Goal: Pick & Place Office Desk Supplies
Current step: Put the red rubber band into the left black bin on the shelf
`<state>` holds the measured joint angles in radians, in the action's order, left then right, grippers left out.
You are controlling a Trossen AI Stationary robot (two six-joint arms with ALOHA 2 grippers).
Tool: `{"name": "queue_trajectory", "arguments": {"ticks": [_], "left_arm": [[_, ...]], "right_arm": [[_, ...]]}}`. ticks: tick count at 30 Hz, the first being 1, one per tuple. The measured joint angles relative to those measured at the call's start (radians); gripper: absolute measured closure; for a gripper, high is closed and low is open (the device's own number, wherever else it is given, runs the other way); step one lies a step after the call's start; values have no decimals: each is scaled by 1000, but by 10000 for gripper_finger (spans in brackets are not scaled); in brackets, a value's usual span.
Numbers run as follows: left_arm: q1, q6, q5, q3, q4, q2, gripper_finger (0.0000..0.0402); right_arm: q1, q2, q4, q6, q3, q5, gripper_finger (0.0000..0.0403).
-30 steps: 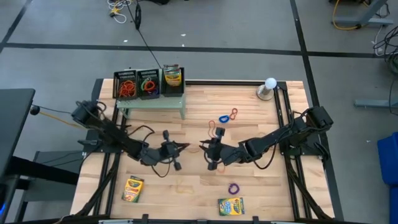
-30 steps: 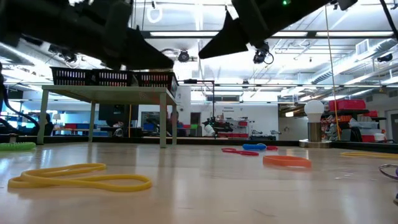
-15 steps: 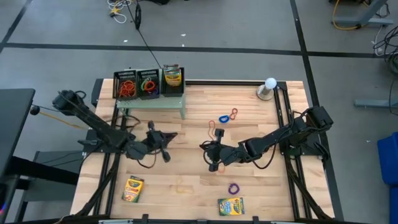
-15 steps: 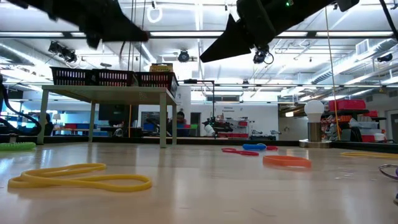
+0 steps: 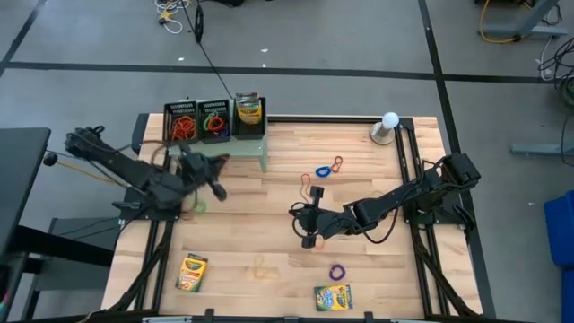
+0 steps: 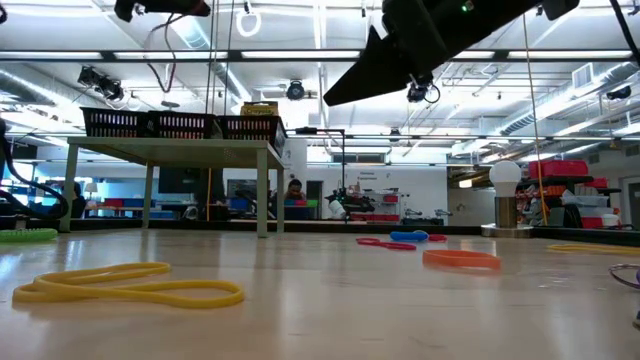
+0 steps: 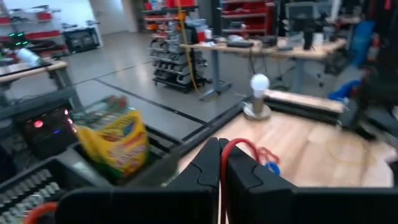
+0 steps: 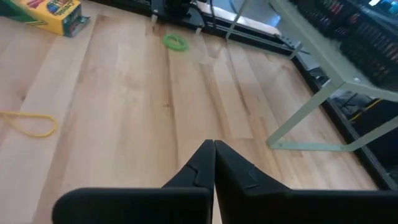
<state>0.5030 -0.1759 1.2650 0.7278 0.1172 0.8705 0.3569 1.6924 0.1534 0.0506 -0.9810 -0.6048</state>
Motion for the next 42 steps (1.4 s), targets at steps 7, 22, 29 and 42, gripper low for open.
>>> {"name": "queue_trajectory", "arguments": {"ticks": [7,22,29,42], "left_arm": [[-95,60,0,13,46,-139,397],[-440,311,43,13,45,-334,397],[-744,340,-48,7,69,-324,397],[-1173,56,-340,7,303,-202,397]], "right_arm": [[0,0,-14,-13,0,47,397],[-43,0,-12,66,0,67,396],[-82,0,-12,96,0,113,398],[-86,0,-12,123,0,116,398]]}}
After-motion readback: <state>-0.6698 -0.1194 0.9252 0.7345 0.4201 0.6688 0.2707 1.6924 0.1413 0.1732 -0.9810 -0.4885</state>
